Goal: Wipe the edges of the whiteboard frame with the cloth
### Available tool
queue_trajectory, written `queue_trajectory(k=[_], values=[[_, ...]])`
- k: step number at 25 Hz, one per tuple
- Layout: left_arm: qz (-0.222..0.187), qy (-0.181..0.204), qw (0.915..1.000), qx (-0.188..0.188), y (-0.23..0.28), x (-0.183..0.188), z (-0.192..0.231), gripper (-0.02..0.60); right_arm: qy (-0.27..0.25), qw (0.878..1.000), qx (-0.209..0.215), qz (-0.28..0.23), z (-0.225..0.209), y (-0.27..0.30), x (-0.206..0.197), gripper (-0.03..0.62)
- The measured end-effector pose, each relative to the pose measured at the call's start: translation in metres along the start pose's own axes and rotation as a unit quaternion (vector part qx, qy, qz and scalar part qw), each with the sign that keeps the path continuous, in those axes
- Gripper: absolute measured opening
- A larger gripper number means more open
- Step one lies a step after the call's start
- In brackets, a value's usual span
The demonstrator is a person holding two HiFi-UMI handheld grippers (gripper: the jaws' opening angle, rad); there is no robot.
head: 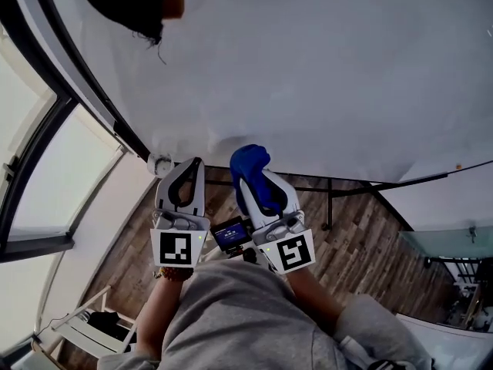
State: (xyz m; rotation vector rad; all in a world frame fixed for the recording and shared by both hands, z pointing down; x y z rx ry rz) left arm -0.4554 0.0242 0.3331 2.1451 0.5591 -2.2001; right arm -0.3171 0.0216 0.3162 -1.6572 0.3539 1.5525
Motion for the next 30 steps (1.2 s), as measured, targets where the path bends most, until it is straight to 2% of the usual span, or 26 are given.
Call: queue_trajectory(k=[7, 24, 30], values=[[0.014, -0.007, 0.9999, -0.007, -0.004, -0.014, -0.006, 0.008, -0.006, 1.000, -0.009, 0.014, 0.000, -0.005, -0.007, 0.098], [0.028, -0.022, 0.9993, 0.010, -0.008, -0.022, 0.008, 0.008, 0.003, 0.999, 0.011, 0.034, 0.001, 0.004, -0.018, 0.098], [0.028, -0.044, 0.9986, 0.004, -0.005, -0.031, 0.006, 0.008, 0.009, 1.000, 0.004, 0.028, -0.007, 0.004, -0.018, 0.098]])
Point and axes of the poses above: the fingertips, and each gripper's own axes: y forward along the fingers, z to its left, x out of its top, the point moved 5 cm from there along -y, backward along the fingers, and after that the axes turned 13 degrees about -z, right-handed, at the moved point
